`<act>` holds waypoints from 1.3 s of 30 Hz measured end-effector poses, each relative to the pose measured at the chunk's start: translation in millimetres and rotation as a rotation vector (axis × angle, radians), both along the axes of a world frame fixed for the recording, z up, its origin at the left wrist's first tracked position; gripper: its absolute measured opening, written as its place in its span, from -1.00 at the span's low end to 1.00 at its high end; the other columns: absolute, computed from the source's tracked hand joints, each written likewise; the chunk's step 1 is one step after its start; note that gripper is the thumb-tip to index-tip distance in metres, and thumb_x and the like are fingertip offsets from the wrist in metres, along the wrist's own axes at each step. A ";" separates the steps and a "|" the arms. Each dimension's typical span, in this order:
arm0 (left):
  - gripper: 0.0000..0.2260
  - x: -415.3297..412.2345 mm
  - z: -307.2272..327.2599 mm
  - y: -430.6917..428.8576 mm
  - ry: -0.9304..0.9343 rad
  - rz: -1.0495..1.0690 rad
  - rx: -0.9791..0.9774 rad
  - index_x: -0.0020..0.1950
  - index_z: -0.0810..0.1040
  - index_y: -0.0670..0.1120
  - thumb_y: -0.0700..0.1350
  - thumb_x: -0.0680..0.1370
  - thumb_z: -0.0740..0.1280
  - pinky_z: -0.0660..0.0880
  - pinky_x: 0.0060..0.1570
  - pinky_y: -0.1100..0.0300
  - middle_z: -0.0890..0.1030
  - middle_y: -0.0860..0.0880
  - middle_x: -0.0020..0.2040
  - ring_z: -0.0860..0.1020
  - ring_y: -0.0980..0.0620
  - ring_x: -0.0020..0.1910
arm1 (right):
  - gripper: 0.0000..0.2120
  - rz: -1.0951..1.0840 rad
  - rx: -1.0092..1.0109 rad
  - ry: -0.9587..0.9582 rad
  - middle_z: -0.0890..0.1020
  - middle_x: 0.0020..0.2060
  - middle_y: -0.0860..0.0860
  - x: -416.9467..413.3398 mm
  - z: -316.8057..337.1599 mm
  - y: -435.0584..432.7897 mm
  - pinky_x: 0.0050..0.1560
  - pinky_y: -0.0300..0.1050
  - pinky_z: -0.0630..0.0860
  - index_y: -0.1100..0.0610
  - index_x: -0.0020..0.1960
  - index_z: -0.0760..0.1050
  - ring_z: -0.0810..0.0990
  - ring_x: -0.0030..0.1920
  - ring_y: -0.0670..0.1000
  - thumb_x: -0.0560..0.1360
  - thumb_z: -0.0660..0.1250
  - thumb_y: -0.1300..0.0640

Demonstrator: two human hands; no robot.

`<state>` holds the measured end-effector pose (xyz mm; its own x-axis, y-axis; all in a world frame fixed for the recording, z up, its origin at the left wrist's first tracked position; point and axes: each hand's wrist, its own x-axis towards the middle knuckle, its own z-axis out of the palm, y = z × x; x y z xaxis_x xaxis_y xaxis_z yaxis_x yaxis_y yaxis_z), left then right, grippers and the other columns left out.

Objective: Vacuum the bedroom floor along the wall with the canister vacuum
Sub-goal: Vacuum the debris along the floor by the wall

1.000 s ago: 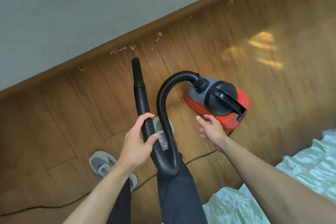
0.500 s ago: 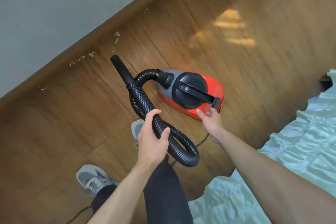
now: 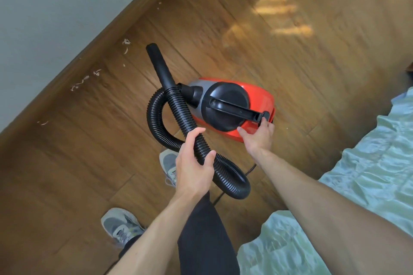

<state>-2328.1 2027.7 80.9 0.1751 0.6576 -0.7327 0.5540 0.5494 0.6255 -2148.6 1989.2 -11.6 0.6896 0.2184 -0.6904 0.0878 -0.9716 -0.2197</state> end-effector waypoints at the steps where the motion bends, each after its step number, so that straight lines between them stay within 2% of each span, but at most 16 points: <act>1: -0.48 0.2 -1.5 0.3 0.002 -0.004 0.000 0.31 0.35 0.34 -0.18 0.55 0.41 0.48 0.27 -0.12 0.55 0.04 0.08 0.55 -0.03 0.15 | -0.11 0.001 0.007 0.003 0.23 0.44 0.06 0.6 -1.0 -1.3 0.43 -0.03 0.31 0.18 0.59 0.09 0.39 0.40 0.12 0.45 0.48 -0.08; 8: -0.48 0.8 -9.0 -0.2 0.011 -0.043 0.005 0.32 0.35 0.32 -0.17 0.54 0.42 0.47 0.29 -0.13 0.57 -0.02 0.12 0.54 -0.05 0.20 | 0.07 0.075 -0.004 0.021 0.18 0.37 0.09 6.5 -9.9 -6.5 0.45 0.06 0.29 0.18 0.61 -0.04 0.25 0.41 0.14 0.38 0.53 -0.14; 13: -0.49 -1.8 -12.5 -2.4 0.002 -0.057 0.020 0.33 0.37 0.30 -0.18 0.55 0.41 0.48 0.30 -0.15 0.56 0.00 0.23 0.51 -0.06 0.28 | 0.05 0.141 -0.048 0.003 0.20 0.34 0.11 8.6 -14.9 -10.4 0.42 0.14 0.31 0.17 0.61 -0.04 0.21 0.38 0.17 0.39 0.50 -0.19; 17: -0.49 -3.9 -13.4 -6.2 -0.006 -0.075 0.004 0.33 0.36 0.32 -0.18 0.55 0.41 0.48 0.30 -0.15 0.56 -0.06 0.22 0.53 -0.10 0.28 | 0.05 0.189 -0.090 0.011 0.20 0.37 0.11 14.0 -14.2 -9.6 0.37 0.22 0.34 0.13 0.61 -0.06 0.23 0.40 0.20 0.39 0.48 -0.24; 20: -0.48 -8.6 -4.6 -7.0 -0.018 -0.075 -0.003 0.31 0.36 0.33 -0.19 0.55 0.41 0.47 0.31 -0.13 0.55 -0.01 0.23 0.51 -0.04 0.28 | 0.10 0.196 -0.123 0.115 0.13 0.41 0.14 10.6 -6.5 -12.9 0.42 0.20 0.30 0.03 0.61 -0.26 0.20 0.44 0.22 0.42 0.44 -0.25; 23: -0.49 -19.1 8.3 -5.6 -0.029 -0.077 -0.002 0.30 0.39 0.33 -0.21 0.55 0.40 0.47 0.31 -0.09 0.54 0.04 0.20 0.49 0.03 0.25 | 0.17 0.232 -0.272 0.327 0.01 0.55 0.19 0.6 11.1 -10.3 0.47 0.15 0.25 0.04 0.56 -0.45 0.18 0.51 0.24 0.46 0.47 -0.12; 25: -0.50 -28.0 16.5 -3.6 -0.035 -0.069 -0.021 0.29 0.40 0.32 -0.22 0.55 0.40 0.50 0.28 -0.07 0.54 0.13 0.15 0.50 0.10 0.20 | 0.10 0.438 -0.441 0.437 0.12 0.57 0.19 -3.9 29.4 -0.8 0.44 0.11 0.33 0.13 0.58 -0.36 0.30 0.48 0.22 0.49 0.46 -0.05; 26: -0.50 -32.7 20.5 -2.8 -0.046 -0.052 -0.036 0.30 0.40 0.31 -0.23 0.55 0.40 0.52 0.25 -0.06 0.54 0.17 0.12 0.52 0.12 0.17 | -0.01 0.595 -0.507 0.483 0.20 0.55 0.17 -6.6 41.3 8.0 0.39 0.09 0.41 0.15 0.61 -0.22 0.37 0.43 0.20 0.51 0.43 -0.05; 28: -0.49 -42.6 29.3 -1.3 -0.068 -0.012 -0.052 0.30 0.41 0.30 -0.24 0.55 0.40 0.55 0.20 -0.06 0.55 0.17 0.09 0.55 0.09 0.13 | -0.27 0.869 -0.545 0.609 0.26 0.53 0.08 -13.5 67.2 32.3 0.29 0.04 0.50 0.08 0.60 0.07 0.42 0.39 0.14 0.56 0.34 -0.07; 30: -0.49 -52.7 35.0 -0.9 -0.082 0.025 -0.051 0.31 0.40 0.29 -0.24 0.55 0.40 0.57 0.15 -0.08 0.58 0.08 0.07 0.59 0.02 0.09 | -0.43 0.991 -0.461 0.761 0.29 0.52 0.01 -26.2 94.1 62.0 0.27 0.02 0.51 -0.04 0.56 0.20 0.43 0.38 0.08 0.61 0.25 -0.10; 32: -0.50 -64.5 38.9 -1.0 -0.087 0.095 -0.064 0.30 0.40 0.29 -0.23 0.55 0.40 0.60 0.08 -0.11 0.58 0.03 0.03 0.61 -0.03 0.03 | -0.50 0.944 -0.279 0.862 0.46 0.38 0.03 -47.3 118.1 93.4 0.23 0.00 0.54 -0.08 0.55 0.20 0.56 0.26 0.04 0.64 0.18 -0.10; 34: -0.51 -78.3 42.3 -0.9 -0.089 0.182 -0.083 0.30 0.40 0.28 -0.22 0.55 0.40 0.60 0.08 -0.14 0.58 0.03 0.03 0.62 -0.04 0.05 | -0.49 0.832 -0.066 0.868 0.52 0.25 0.04 -73.3 131.4 120.7 0.16 0.01 0.59 -0.16 0.56 0.11 0.62 0.14 0.02 0.65 0.17 -0.08; 36: -0.52 -94.5 45.2 -2.6 -0.096 0.247 -0.095 0.30 0.41 0.28 -0.23 0.55 0.39 0.60 0.09 -0.14 0.59 0.06 0.00 0.62 -0.02 0.05 | -0.44 0.811 0.070 0.840 0.49 0.24 0.05 -100.7 131.1 141.7 0.15 0.03 0.60 -0.27 0.55 0.04 0.60 0.16 0.03 0.64 0.21 -0.06; 39: -0.51 -121.9 50.8 -7.3 -0.102 0.235 -0.076 0.30 0.41 0.26 -0.25 0.55 0.39 0.56 0.18 -0.05 0.62 0.14 0.03 0.60 0.10 0.07 | -0.34 0.885 0.084 0.871 0.42 0.32 0.08 -147.1 123.8 162.6 0.17 0.09 0.58 -0.33 0.54 0.01 0.54 0.23 0.07 0.60 0.30 -0.02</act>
<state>-2450.0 2020.5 131.7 0.0993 0.6328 -0.7680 0.3417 0.7031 0.6236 -2295.6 2151.8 112.2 -0.3977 0.4395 -0.8054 0.4991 -0.6330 -0.5918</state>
